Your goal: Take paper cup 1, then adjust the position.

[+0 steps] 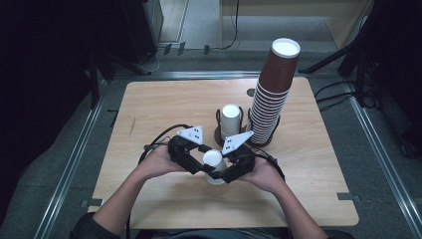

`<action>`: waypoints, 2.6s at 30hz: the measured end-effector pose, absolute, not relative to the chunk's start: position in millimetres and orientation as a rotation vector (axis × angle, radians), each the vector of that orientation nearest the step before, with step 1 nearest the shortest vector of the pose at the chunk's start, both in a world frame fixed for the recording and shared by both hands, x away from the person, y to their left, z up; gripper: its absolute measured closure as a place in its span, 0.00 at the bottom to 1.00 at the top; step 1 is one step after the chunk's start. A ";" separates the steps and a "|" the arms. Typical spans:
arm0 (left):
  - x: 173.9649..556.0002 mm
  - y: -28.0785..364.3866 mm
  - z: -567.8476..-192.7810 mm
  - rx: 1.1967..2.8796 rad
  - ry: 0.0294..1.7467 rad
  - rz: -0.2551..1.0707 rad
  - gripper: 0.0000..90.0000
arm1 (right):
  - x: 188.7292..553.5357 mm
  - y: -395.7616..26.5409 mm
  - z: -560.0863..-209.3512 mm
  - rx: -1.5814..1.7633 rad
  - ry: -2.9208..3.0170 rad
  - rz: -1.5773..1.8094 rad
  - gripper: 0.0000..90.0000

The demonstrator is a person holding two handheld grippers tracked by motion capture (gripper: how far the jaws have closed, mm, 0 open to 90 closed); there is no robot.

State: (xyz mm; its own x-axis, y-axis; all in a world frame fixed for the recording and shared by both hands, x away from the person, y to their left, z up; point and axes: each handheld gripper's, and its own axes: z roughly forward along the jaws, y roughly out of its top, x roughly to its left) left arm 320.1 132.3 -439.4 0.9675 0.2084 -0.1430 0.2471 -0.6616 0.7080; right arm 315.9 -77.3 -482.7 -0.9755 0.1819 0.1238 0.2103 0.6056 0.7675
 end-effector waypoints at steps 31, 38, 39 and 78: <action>325.4 140.9 -476.6 2.279 0.469 -0.129 0.09 | 319.0 -103.7 -474.0 -0.466 -2.570 -1.707 0.33; 322.8 134.4 -480.4 2.260 0.460 -0.141 0.09 | 317.4 -100.0 -472.8 -0.464 -2.480 -1.778 0.33; 322.6 133.9 -480.5 2.256 0.453 -0.141 0.09 | 317.1 -99.0 -473.0 -0.460 -2.471 -1.790 0.33; 323.1 137.1 -478.2 2.230 0.432 -0.145 0.29 | 316.5 -95.2 -468.9 -0.530 -2.466 -1.783 0.23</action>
